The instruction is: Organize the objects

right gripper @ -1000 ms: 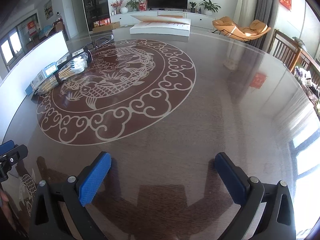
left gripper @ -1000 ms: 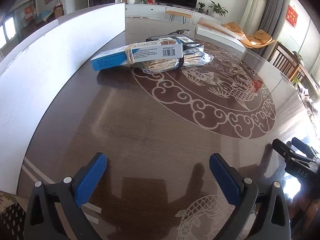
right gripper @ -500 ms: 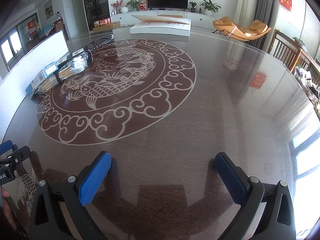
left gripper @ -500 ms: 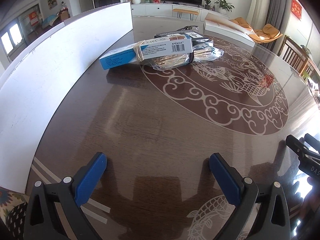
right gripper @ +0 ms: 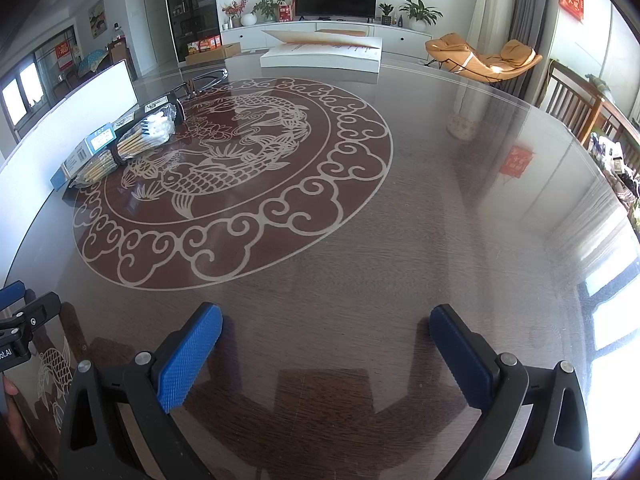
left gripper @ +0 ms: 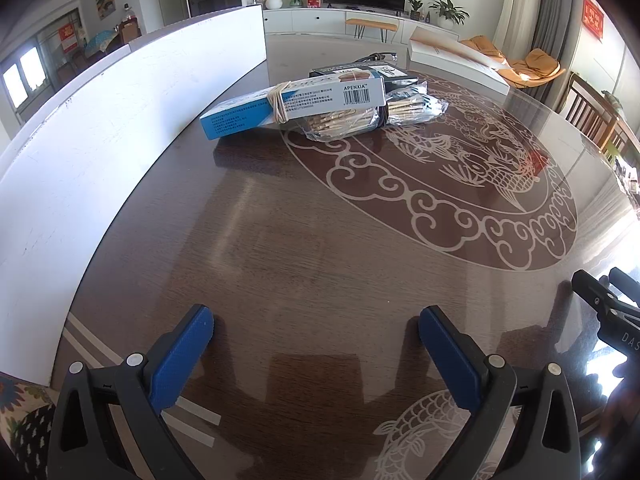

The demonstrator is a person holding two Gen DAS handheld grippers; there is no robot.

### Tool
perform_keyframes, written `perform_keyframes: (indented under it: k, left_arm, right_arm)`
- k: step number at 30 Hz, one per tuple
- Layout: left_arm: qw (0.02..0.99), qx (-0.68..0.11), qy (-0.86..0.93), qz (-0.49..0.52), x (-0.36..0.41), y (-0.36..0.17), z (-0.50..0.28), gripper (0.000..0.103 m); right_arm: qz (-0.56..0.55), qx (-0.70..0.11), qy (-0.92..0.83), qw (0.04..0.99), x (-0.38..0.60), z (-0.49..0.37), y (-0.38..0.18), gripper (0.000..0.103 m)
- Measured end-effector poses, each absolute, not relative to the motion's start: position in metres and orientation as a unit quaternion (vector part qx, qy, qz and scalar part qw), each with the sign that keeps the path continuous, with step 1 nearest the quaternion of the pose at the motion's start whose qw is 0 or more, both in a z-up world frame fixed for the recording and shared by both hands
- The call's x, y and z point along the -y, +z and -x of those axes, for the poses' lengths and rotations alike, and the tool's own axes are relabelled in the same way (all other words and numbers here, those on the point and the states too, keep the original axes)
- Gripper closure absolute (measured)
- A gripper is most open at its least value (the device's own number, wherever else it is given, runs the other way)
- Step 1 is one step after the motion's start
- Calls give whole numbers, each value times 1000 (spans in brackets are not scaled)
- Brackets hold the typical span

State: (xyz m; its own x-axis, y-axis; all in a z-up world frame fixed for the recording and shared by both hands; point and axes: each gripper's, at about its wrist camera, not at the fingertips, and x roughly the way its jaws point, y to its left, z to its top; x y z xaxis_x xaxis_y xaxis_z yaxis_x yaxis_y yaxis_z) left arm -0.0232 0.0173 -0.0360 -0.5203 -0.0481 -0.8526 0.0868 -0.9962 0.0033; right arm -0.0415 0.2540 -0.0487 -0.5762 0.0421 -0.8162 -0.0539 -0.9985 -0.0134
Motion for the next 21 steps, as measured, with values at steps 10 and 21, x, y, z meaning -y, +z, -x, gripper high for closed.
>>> perform_keyframes:
  k: [10,21]
  left_arm:
    - [40,-20,-872,-487,-17,-35,22,0]
    - [41,-20,-872,-487,-17,-36,22,0]
  right_arm:
    - [460,-7,888,27,-254,42,-49,0]
    - [466,-5,885,21,-255,43,-48,0]
